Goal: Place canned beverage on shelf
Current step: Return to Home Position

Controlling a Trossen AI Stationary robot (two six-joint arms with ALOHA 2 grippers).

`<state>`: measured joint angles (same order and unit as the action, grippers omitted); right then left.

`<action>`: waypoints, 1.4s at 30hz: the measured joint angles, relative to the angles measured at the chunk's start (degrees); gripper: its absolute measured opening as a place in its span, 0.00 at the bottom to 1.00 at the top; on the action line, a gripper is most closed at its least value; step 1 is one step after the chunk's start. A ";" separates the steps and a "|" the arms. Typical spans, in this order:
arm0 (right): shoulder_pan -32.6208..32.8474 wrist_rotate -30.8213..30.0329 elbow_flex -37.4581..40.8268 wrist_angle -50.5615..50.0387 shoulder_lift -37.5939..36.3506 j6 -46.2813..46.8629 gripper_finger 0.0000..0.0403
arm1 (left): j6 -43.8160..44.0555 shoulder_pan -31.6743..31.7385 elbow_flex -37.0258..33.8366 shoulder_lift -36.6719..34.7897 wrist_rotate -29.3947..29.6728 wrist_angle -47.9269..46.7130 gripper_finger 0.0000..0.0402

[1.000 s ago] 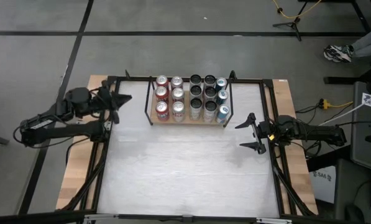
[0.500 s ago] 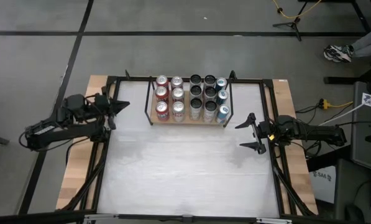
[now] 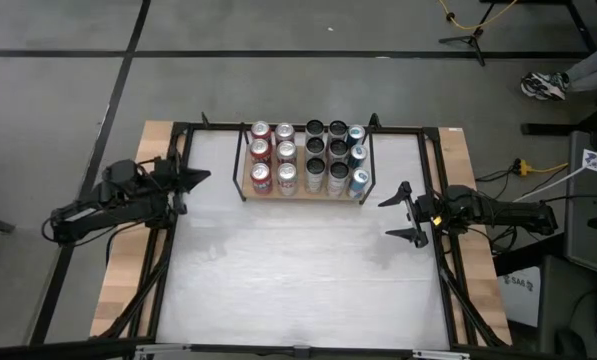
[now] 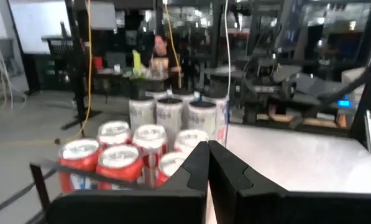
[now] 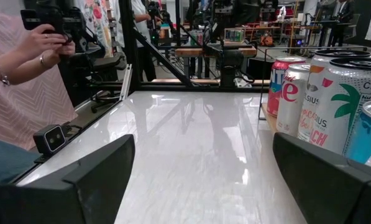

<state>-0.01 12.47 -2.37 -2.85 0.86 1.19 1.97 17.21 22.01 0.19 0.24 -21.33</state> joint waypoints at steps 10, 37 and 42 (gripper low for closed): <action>0.00 0.00 0.00 0.02 0.02 0.02 0.94 | 3.12 -0.02 -10.86 -0.02 -3.31 18.40 0.00; 0.00 0.00 0.00 0.02 0.02 0.02 0.94 | 3.17 -11.17 -21.58 0.26 4.98 28.68 0.00; 0.00 0.00 0.00 0.00 0.02 0.00 0.94 | 2.46 -11.41 -21.58 0.26 4.94 23.79 0.00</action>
<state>-0.01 12.47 -2.37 -2.85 0.89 1.19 4.43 5.80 0.43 0.45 5.18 2.46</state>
